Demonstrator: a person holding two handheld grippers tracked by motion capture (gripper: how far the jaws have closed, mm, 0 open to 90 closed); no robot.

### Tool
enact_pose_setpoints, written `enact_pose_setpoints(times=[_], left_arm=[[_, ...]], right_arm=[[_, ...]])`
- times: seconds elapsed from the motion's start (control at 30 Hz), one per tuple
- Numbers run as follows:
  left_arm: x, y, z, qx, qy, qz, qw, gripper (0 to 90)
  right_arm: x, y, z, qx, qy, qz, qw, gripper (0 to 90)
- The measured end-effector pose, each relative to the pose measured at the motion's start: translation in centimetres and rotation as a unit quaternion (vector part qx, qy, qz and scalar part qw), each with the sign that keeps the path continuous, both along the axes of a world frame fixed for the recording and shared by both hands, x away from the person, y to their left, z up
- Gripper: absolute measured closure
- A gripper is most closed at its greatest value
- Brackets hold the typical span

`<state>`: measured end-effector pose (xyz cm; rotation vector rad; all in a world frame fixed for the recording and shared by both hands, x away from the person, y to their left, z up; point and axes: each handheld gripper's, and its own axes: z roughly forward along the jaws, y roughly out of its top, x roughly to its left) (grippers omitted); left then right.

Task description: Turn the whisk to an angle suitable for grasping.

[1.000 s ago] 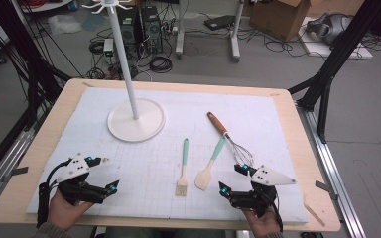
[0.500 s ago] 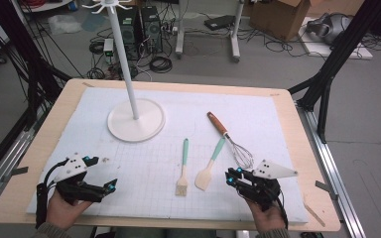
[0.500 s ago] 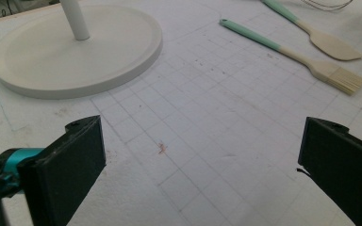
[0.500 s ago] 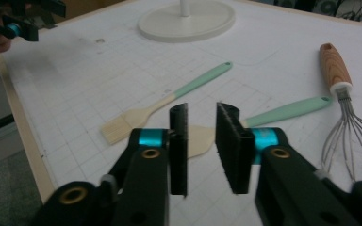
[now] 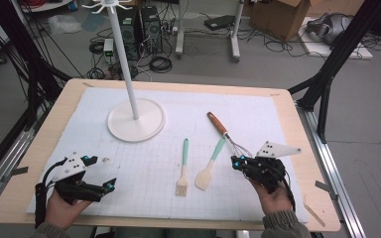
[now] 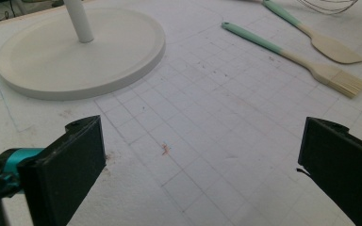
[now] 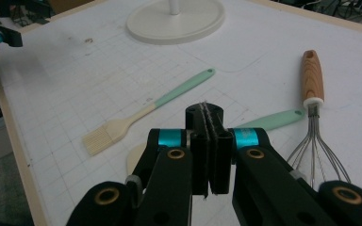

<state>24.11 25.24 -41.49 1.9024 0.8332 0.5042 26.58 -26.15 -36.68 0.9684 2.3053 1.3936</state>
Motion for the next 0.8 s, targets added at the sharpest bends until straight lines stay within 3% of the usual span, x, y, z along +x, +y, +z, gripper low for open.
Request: enact_pose_setpoints(times=[0.23, 0.27, 0.5, 0.73, 0.8], left_arm=[[0.0, 0.0, 0.0, 0.001, 0.000, 0.000, 1.0000, 1.7], [0.0, 0.0, 0.0, 0.001, 0.000, 0.000, 1.0000, 1.7], [0.1, 0.0, 0.0, 0.001, -0.001, -0.002, 1.0000, 1.7], [0.3, 0.0, 0.0, -0.001, -0.001, -0.005, 1.0000, 1.7], [0.4, -0.2, 0.1, -0.003, -0.001, -0.006, 1.0000, 1.7]], right_arm=[[1.1, 0.3, 0.0, -0.006, 0.011, 0.006, 0.9999, 89.0], [1.5, 0.4, 0.0, -0.012, 0.016, 0.007, 0.9998, 82.8], [2.9, 0.3, 0.2, -0.027, 0.027, 0.001, 0.9993, 76.2], [4.1, 0.0, 0.7, -0.035, 0.032, -0.010, 0.9988, 63.8], [4.6, -0.1, 1.0, -0.037, 0.035, -0.016, 0.9986, 55.7]])
